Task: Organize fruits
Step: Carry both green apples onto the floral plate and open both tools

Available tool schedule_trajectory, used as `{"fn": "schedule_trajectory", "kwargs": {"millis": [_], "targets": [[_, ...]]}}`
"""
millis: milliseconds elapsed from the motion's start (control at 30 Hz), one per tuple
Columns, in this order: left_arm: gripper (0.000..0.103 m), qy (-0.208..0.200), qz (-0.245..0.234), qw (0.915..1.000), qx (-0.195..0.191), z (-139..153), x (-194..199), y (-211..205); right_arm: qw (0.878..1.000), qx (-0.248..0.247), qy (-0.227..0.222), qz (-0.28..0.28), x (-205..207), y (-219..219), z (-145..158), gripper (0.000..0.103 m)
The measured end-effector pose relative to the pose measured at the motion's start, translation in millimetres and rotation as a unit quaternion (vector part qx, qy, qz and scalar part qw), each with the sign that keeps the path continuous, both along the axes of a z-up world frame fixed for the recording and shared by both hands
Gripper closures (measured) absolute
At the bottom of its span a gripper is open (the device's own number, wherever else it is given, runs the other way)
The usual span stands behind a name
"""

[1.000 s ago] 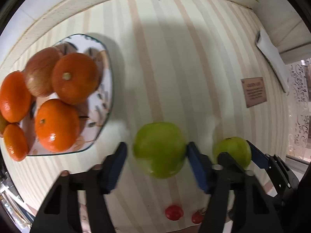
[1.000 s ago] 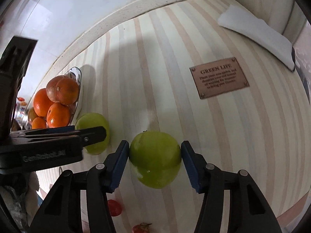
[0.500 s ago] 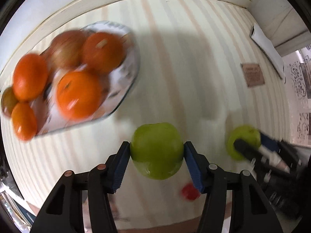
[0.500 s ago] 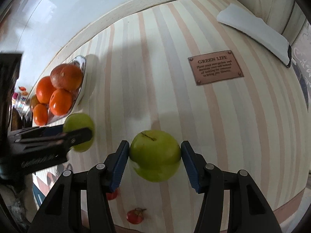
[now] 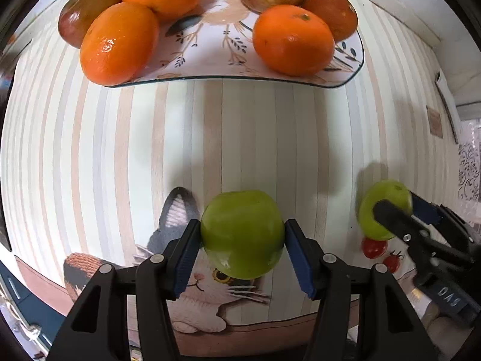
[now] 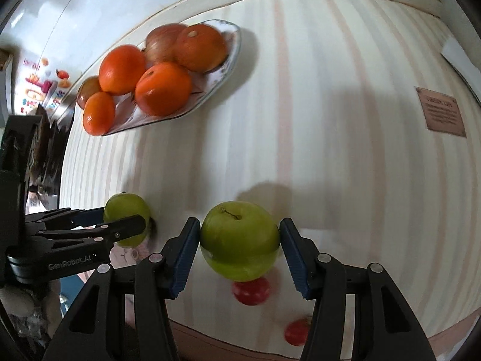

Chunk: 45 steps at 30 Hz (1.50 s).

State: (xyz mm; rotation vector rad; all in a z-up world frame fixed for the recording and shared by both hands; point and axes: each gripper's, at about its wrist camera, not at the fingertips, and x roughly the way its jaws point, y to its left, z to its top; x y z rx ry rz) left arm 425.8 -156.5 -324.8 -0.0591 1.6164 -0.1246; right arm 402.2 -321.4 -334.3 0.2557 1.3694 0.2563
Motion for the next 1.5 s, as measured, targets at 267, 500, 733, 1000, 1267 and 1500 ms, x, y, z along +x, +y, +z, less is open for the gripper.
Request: {"fn": "schedule_trajectory", "kwargs": {"millis": [267,500,733,1000,1267,1500], "targets": [[0.049,-0.014,0.013,0.9997,-0.012,3,14,18,1.000,-0.011,-0.001,-0.008,0,2,-1,0.045],[0.049,-0.041,0.012,0.9989,-0.016,33,-3,29,0.999,0.010,0.005,-0.032,2,-3,3,0.046],[0.049,-0.084,0.025,0.9957,-0.030,84,24,41,0.997,0.055,-0.008,-0.056,21,-15,21,0.046],[0.049,-0.108,0.046,0.9930,-0.014,95,72,59,0.991,0.089,-0.060,-0.074,74,-26,68,0.046],[0.049,-0.096,0.047,0.9943,0.011,72,124,33,0.990,0.059,-0.107,-0.067,156,-22,98,0.046],[0.049,-0.060,0.050,0.9968,0.017,52,131,29,0.996,0.023,-0.087,-0.027,213,4,77,0.046]]}}
